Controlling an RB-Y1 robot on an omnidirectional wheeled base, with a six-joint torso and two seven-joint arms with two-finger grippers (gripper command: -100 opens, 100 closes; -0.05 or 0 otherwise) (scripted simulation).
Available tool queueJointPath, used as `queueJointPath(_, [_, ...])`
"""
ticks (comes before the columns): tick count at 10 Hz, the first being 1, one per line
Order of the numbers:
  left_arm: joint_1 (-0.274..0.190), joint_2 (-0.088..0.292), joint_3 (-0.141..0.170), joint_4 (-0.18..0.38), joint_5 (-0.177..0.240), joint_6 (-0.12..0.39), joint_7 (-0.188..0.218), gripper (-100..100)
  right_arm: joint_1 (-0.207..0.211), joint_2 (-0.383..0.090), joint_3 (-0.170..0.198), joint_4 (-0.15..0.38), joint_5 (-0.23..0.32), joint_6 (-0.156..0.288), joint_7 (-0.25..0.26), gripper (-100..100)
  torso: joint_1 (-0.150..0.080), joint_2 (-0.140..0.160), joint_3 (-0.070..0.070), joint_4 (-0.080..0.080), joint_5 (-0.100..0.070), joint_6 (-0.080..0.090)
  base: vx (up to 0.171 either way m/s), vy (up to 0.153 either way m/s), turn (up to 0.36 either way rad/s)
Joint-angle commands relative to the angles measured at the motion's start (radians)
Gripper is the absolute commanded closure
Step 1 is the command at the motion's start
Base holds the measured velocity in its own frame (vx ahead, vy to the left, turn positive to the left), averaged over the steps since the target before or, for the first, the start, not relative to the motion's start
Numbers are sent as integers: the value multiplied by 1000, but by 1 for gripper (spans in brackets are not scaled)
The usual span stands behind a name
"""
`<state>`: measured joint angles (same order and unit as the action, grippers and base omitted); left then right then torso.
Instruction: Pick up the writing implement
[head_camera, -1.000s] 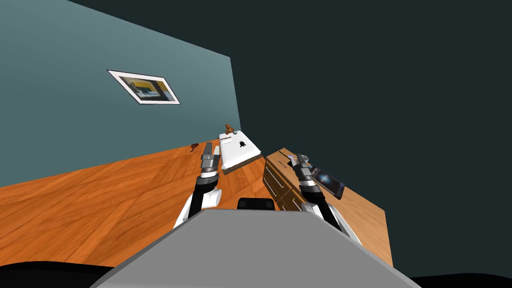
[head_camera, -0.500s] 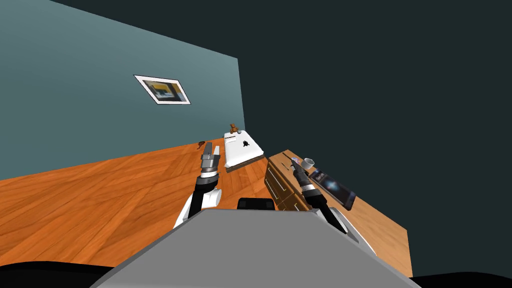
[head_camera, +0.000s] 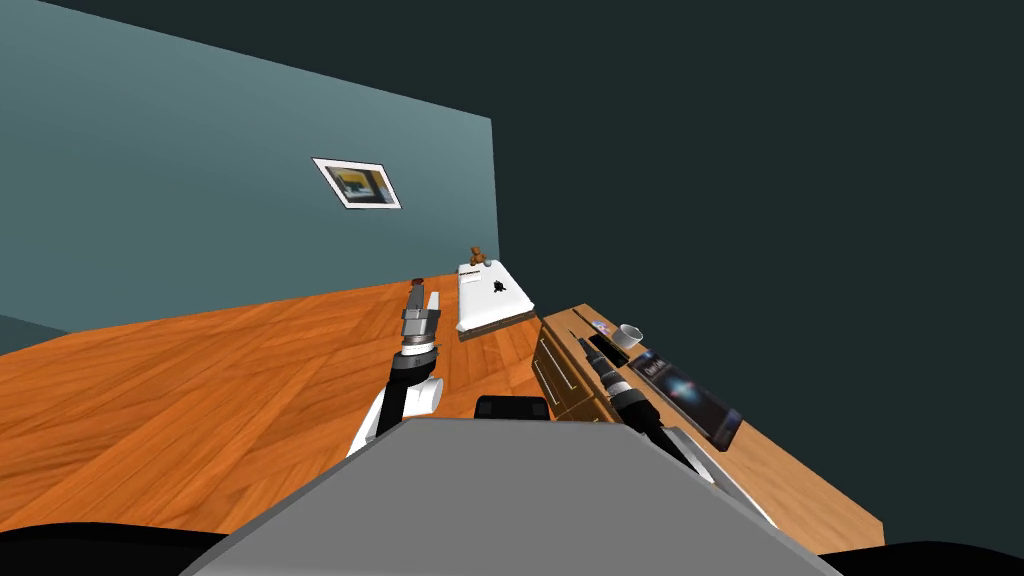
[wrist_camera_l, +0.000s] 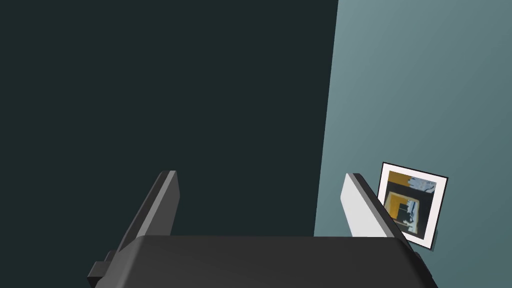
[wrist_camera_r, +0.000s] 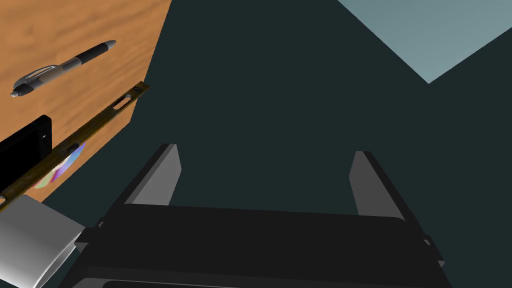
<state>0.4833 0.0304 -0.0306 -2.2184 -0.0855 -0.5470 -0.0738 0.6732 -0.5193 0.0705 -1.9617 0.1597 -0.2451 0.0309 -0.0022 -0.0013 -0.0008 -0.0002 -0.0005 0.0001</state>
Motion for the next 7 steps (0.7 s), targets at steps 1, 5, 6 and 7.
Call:
queueJointPath(1, [0,0,0,0,0,0,0,0,8,-40,-6,17,3,11,1,-100,0,0,0,0,0,0,6,-27,92])
queueJointPath(5, [0,0,0,0,0,0,0,0,37,-147,14,82,49,59,31,-100,0,0,0,0,0,1,12,-25,143])
queueJointPath(6, [0,0,0,0,0,0,0,0,37,-147,14,82,49,59,31,-100,1,-1,0,0,0,0,11,-16,77])
queueJointPath(7, [0,0,0,0,0,0,0,0,46,-182,22,101,63,73,38,-100,1,0,0,0,0,0,12,-14,126])
